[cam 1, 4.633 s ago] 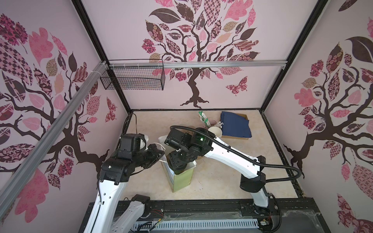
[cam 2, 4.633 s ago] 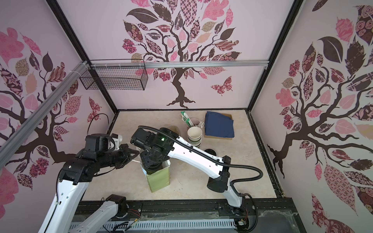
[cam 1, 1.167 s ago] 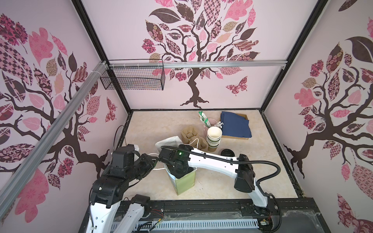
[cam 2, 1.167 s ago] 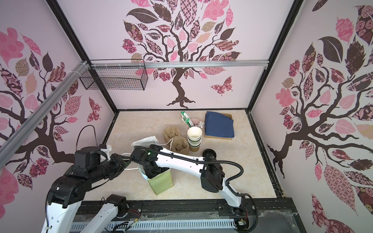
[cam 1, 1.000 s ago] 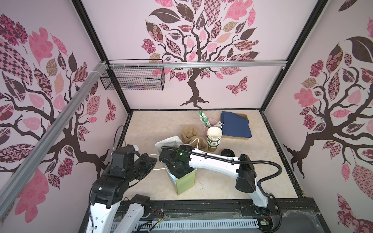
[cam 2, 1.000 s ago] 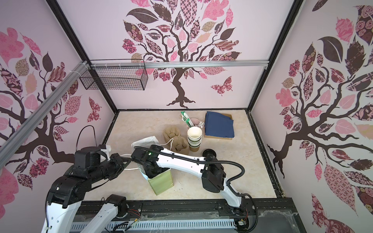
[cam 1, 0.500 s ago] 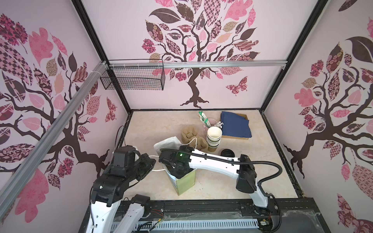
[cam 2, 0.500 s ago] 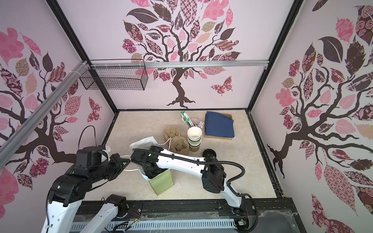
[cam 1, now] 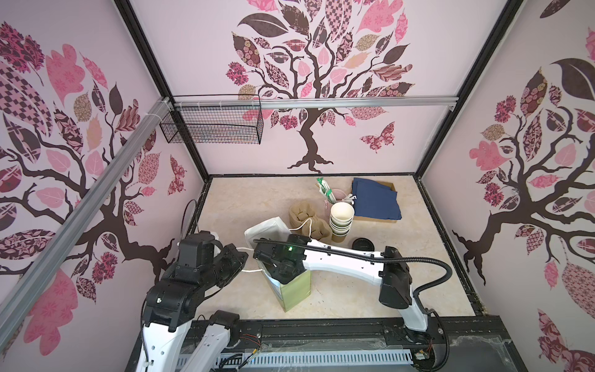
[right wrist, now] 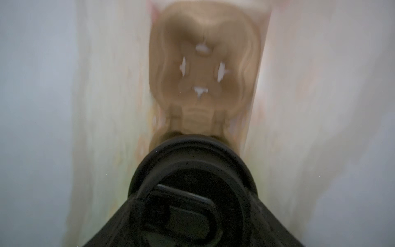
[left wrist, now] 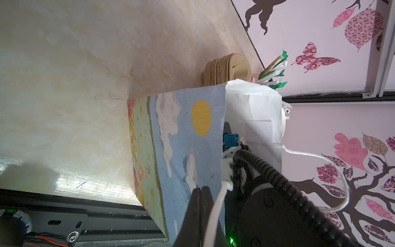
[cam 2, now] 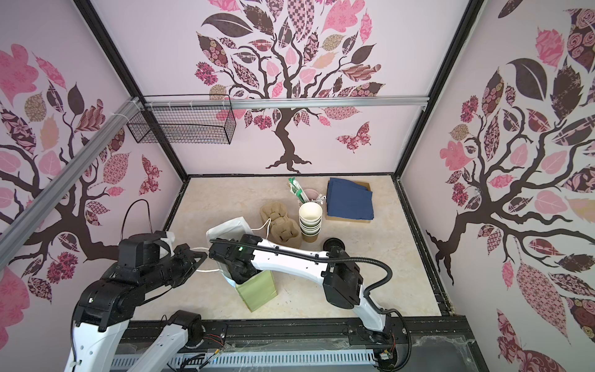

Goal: Pack a coffee takeout order
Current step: Place the coffee cup in the cup tray.

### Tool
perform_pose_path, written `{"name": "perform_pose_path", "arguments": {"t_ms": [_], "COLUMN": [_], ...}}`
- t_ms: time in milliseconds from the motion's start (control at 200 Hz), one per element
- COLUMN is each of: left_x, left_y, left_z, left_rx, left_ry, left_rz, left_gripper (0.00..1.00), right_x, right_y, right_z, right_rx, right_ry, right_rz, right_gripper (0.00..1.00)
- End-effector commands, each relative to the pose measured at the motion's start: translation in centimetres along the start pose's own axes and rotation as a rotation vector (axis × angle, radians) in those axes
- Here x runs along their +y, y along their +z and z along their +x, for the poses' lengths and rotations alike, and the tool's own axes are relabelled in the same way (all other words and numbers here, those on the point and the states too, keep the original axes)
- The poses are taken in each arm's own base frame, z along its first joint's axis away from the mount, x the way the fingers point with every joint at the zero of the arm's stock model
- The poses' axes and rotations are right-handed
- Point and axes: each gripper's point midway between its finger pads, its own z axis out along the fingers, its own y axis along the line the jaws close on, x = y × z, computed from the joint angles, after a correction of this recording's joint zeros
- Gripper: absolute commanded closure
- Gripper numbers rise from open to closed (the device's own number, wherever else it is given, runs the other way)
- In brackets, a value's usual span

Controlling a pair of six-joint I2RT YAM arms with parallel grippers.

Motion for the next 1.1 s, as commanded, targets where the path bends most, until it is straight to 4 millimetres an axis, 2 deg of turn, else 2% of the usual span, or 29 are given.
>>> {"name": "perform_pose_path", "arguments": {"t_ms": [0,225,380,560,755,960,1090], "left_x": [-1.3,-1.3,-1.1,-1.0,-1.2,-1.4,-1.8], "left_y": [-1.1,-1.5,-1.6,-1.7,-1.7,-1.6,-1.4], "left_z": [-0.7,-0.7,-0.8,-1.0,-1.2,-1.4,-1.3], "left_rx": [-0.039,-0.048,-0.056,-0.071,-0.076,-0.079,-0.067], "left_ry": [0.029,0.032,0.029,0.030,0.032,0.033,0.045], "left_rz": [0.042,0.045,0.044,0.039,0.040,0.045,0.061], "left_gripper": [0.97,0.98,0.98,0.98,0.98,0.98,0.98], "right_x": [-4.2,-4.3,-4.7,-4.3,-3.5,-2.6,-2.2], "right_y": [14.1,14.2,12.6,9.5,7.0,5.5,5.0], "right_z": [12.4,14.3,14.6,13.2,10.4,8.2,7.3], "right_rx": [0.468,0.506,0.505,0.446,0.358,0.275,0.244], "right_ry": [-0.060,-0.076,-0.074,-0.052,-0.051,-0.048,-0.049], "right_rz": [0.188,0.190,0.195,0.177,0.157,0.132,0.115], "right_gripper": [0.33,0.33,0.33,0.33,0.33,0.32,0.26]}}
